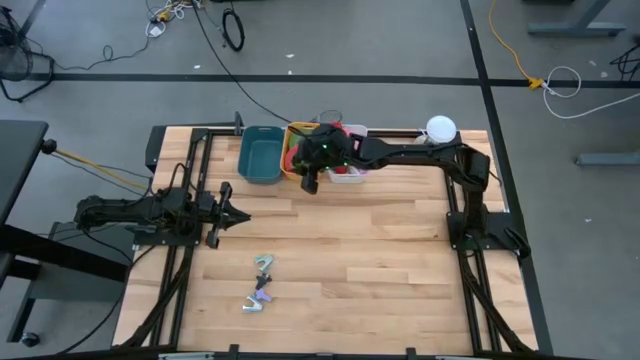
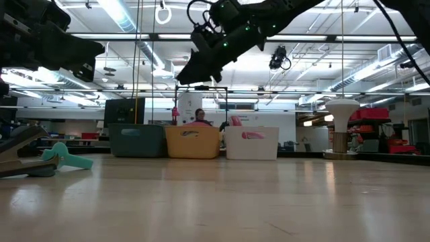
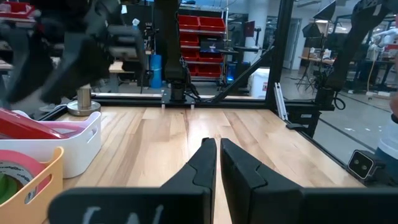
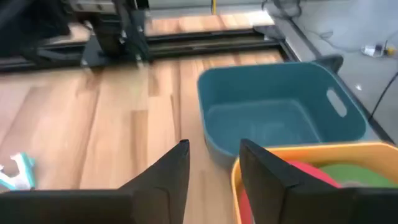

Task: Pick and place Stapler, Stapler remover, tape
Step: Put the top blue staple remover into the blue bin

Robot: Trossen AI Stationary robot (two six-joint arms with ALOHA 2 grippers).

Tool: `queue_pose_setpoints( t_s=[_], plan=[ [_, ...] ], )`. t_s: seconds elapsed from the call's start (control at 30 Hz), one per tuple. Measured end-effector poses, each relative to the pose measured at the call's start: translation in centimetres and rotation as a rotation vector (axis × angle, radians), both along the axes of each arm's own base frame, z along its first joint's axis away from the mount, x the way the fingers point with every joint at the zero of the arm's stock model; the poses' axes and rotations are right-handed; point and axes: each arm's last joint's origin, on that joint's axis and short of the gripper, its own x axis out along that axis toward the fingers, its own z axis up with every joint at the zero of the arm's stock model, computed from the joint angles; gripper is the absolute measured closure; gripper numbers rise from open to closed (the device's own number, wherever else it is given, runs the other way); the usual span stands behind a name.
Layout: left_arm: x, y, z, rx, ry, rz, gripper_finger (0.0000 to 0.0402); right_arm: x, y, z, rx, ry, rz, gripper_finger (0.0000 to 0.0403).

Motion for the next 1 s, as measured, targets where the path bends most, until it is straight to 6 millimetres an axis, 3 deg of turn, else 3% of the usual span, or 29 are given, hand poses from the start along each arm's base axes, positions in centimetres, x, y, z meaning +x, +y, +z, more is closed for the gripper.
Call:
queue_pose_setpoints(
  t_s=[0.3,0.57,1.0],
  plan=[
    [0.0,0.0,0.0,0.000,-0.001,0.000,0.0376,-3.3,1.5,-1.2,-0.008,-0.036,0.014,0.0332],
    [0.0,0.0,0.0,0.000,0.000,0.000,0.0376,-7.8,2.7,-2.5,-0.049,-0.077,-0.007,0.0394],
    [0.0,0.0,0.0,0.000,0.000,0.000,0.0376,-15.4,5.7,-3.2,-0.172,-0.155,0.030,0.0401]
  ],
)
